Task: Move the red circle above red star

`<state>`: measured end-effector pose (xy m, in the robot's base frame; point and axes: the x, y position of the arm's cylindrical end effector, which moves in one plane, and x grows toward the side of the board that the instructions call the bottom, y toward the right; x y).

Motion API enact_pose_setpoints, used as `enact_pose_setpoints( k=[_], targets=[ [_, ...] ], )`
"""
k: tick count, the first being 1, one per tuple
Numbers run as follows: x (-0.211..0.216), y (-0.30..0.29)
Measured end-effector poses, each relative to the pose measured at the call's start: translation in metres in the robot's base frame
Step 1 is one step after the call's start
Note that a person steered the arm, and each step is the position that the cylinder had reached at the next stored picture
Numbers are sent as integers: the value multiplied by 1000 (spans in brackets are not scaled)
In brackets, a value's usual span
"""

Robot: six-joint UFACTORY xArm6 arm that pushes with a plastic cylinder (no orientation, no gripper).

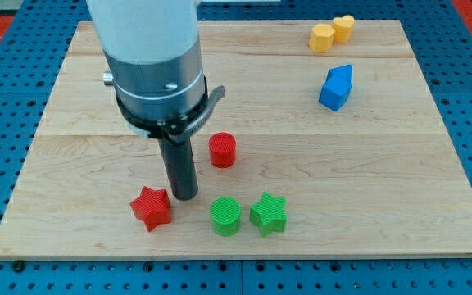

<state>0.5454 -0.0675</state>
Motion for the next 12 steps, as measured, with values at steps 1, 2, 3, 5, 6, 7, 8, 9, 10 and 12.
enact_pose_setpoints(
  k=[1, 2, 3, 5, 6, 7, 8, 9, 10, 12],
  targets=[
    [20, 0],
    [29, -76],
    [26, -126],
    [-36, 64],
    [-38, 100],
    [-59, 53],
    [-64, 12],
    [-108, 98],
    [-95, 10],
    [-55, -133]
  ],
)
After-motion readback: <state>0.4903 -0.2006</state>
